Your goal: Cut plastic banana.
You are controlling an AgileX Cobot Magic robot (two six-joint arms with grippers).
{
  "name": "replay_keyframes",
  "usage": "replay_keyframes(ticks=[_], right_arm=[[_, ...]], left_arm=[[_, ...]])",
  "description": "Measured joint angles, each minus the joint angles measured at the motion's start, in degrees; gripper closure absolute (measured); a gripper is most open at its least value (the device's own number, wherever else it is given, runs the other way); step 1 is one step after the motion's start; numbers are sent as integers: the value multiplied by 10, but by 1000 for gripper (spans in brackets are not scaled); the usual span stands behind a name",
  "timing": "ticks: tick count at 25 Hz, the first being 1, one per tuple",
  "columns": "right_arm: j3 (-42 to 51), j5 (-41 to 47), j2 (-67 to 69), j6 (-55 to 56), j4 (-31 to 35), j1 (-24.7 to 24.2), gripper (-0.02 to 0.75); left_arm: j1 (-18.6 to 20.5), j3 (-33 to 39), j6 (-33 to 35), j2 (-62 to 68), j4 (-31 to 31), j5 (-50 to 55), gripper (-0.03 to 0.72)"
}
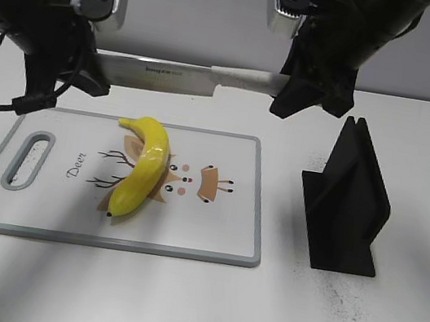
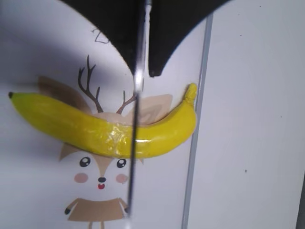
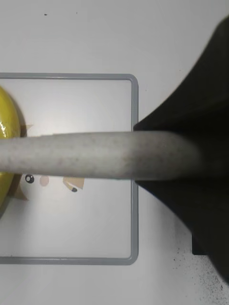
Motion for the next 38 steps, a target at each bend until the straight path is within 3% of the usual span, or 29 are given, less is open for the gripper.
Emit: replay_keyframes(ticks=[5, 7, 10, 14, 16, 23, 32, 35, 38], right_arm=[[0, 5, -1, 1, 0, 0, 569], [0, 6, -1, 1, 0, 0, 569], [0, 15, -1, 9, -1, 0, 573], [0, 28, -1, 12, -3, -1, 573], [0, 29, -1, 14, -4, -1, 573], [0, 30, -16, 28, -12, -1, 573], [-37, 44, -26, 174, -84, 0, 575], [-61, 58, -26, 244, -108, 0, 575], [-82, 68, -27, 310, -126, 0, 575]], left_arm=[[0, 0, 0, -5, -4, 6, 702], [0, 1, 0, -5, -9, 2, 670], [1, 1, -4, -5, -25, -12, 500], [1, 1, -6, -5, -62, -26, 157], [2, 1, -7, -8, -79, -33, 65], [2, 1, -22, -33, -97, -37, 45], [5, 1, -88, -87, -100, 6, 65], [5, 1, -146, -107, -78, 9, 76], [6, 1, -259, -131, -13, 8, 86]])
